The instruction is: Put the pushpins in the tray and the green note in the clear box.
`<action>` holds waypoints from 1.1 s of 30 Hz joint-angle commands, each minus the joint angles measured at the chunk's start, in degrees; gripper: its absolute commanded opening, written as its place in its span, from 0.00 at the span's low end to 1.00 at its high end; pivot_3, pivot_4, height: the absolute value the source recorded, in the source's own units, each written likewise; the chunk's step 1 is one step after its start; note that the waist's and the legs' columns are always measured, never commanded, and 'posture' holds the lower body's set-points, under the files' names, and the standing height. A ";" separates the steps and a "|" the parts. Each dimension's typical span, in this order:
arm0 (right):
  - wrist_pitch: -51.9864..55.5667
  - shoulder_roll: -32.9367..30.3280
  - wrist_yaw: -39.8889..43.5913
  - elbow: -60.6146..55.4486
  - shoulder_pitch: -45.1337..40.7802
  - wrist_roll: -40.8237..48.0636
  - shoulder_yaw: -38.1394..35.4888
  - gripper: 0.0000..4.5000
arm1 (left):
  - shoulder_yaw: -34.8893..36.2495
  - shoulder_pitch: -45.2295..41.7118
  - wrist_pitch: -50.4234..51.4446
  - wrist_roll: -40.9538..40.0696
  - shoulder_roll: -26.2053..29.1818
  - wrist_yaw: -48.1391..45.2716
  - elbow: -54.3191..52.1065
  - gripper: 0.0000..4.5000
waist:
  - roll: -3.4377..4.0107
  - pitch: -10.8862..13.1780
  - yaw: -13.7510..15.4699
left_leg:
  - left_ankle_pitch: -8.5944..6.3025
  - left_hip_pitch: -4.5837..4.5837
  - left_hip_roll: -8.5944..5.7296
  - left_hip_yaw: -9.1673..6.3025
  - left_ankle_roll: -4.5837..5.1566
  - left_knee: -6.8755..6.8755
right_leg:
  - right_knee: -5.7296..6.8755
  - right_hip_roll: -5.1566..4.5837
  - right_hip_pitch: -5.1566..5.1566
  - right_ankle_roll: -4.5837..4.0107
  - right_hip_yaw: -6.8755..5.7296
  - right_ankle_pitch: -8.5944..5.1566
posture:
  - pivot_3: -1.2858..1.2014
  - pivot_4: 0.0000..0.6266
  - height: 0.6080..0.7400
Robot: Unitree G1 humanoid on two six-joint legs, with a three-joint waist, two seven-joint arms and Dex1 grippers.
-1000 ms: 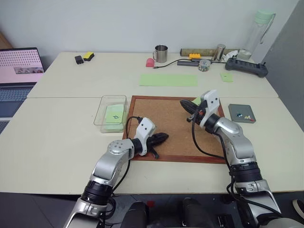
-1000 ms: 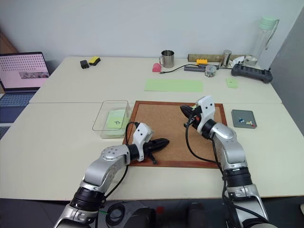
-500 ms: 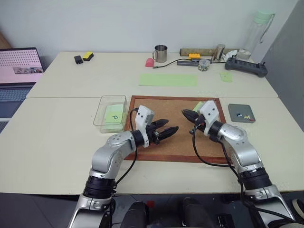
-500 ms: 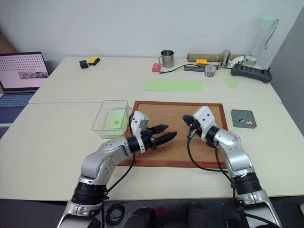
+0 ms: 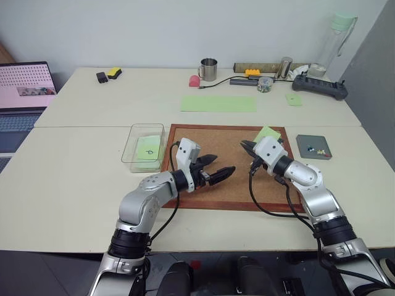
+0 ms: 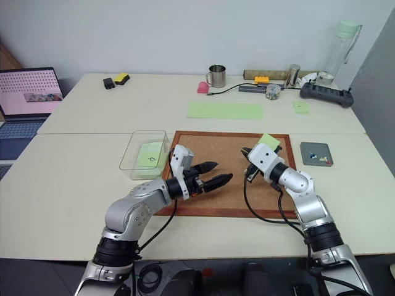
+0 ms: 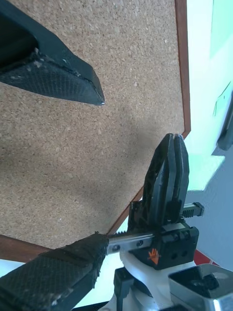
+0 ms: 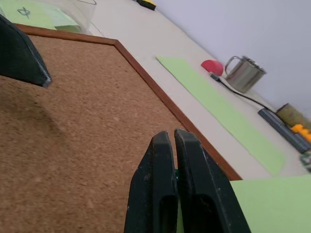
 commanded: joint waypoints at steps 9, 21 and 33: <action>-20.44 -6.45 5.06 0.72 -0.51 -6.46 7.33 0.00 | 5.79 -4.90 0.91 -6.14 -3.75 4.67 -1.39 1.00 | -0.08 0.04 0.12 | 0.01 0.00 -0.02 0.02 -0.01 0.01 | -0.03 -0.01 0.04 0.00 0.00 0.00 | 0.52 0.24 1.00; -24.11 -6.91 16.04 -9.07 1.51 -0.76 12.70 0.00 | 4.51 -3.69 8.17 -14.75 -3.72 1.99 -5.31 1.00 | -0.09 0.05 0.08 | 0.01 0.04 0.00 -0.14 -0.02 0.04 | -0.04 -0.01 0.09 0.01 -0.02 0.00 | 0.52 0.24 1.00; -23.46 -6.47 17.78 -9.00 0.11 0.64 11.60 0.00 | 4.74 -2.80 9.01 -16.39 -2.74 2.17 -6.24 0.74 | -0.09 0.05 0.13 | 0.01 0.06 0.00 -0.18 -0.02 0.04 | -0.05 -0.01 0.11 0.00 -0.02 0.00 | 0.52 0.24 1.00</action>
